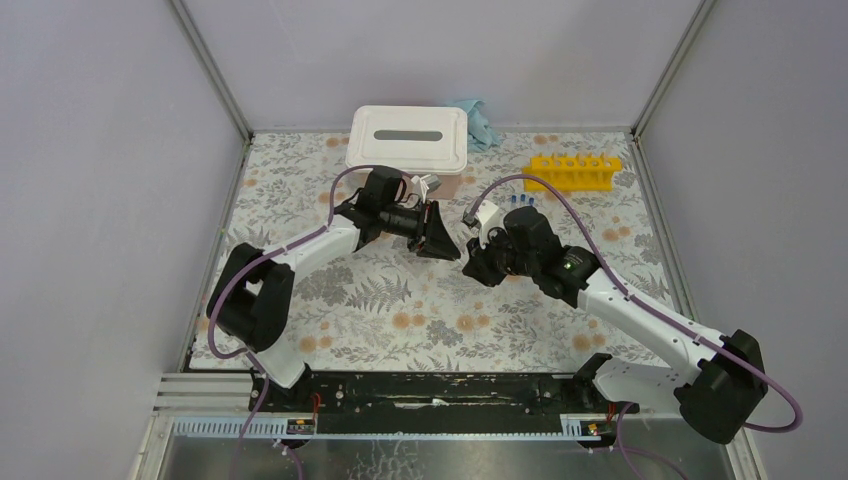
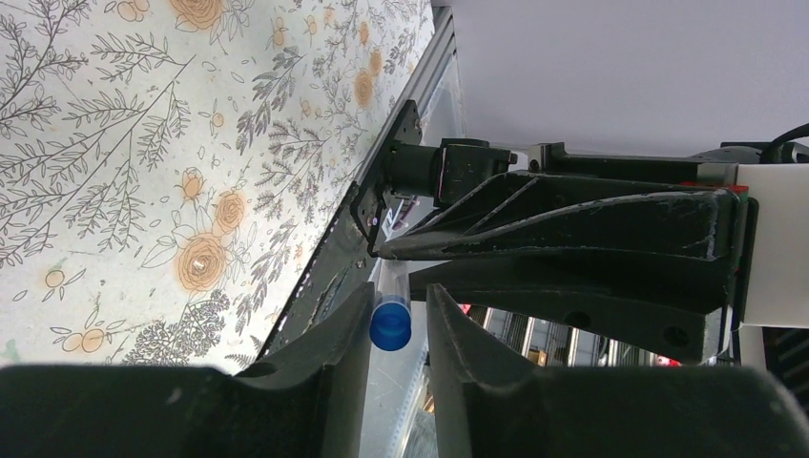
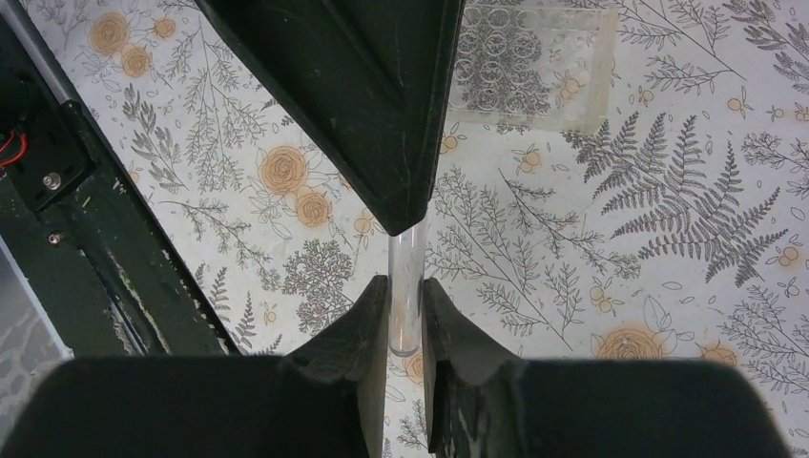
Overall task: Organize the chemistry lab equipment
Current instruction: Pick up the test tube at the center of the board, then insert the test tube into the slot of the test tube rack.
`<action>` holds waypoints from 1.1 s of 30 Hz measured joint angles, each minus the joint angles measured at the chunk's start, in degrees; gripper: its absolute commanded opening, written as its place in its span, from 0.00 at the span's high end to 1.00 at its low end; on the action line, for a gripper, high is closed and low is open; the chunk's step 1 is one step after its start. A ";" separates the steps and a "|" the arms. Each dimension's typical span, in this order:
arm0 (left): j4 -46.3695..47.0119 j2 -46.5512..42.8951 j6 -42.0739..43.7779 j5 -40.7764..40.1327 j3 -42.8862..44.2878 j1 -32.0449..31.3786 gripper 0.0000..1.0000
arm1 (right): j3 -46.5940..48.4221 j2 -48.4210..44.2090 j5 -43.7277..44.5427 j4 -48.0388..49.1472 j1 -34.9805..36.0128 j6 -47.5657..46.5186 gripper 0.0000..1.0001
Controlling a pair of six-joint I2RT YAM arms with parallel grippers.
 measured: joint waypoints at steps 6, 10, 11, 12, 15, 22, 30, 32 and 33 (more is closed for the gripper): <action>-0.20 0.04 0.57 -0.02 0.00 0.00 0.78 | 0.00 0.07 -0.15 0.00 0.00 -0.31 0.90; -0.57 0.04 1.57 -0.09 0.00 0.00 0.80 | 0.00 0.07 -0.15 0.02 0.00 -0.44 0.77; -0.66 0.04 1.92 -0.17 0.00 0.00 0.80 | 0.00 0.07 -0.15 -0.02 0.00 -0.44 0.72; -0.85 0.04 2.29 -0.31 0.04 0.00 0.81 | 0.00 0.09 -0.15 -0.09 0.00 -0.44 0.67; -2.89 0.04 4.31 -1.81 0.98 -0.02 0.82 | 0.00 0.15 -0.13 -0.52 0.00 -0.48 0.59; -10.38 -0.61 10.49 -8.26 5.99 -0.07 0.84 | 0.00 0.02 0.52 -0.79 0.00 -0.63 0.50; -17.31 -5.25 16.55 -20.70 7.87 0.00 0.85 | -0.17 -1.51 2.21 -0.72 0.04 -0.26 0.47; -19.47 -7.19 18.25 -25.73 7.85 -0.07 0.85 | -0.48 -2.19 4.15 -0.63 0.07 0.11 0.47; -20.33 -8.00 18.97 -27.78 7.85 -0.22 0.85 | -0.59 -2.38 5.49 -0.55 0.07 0.31 0.46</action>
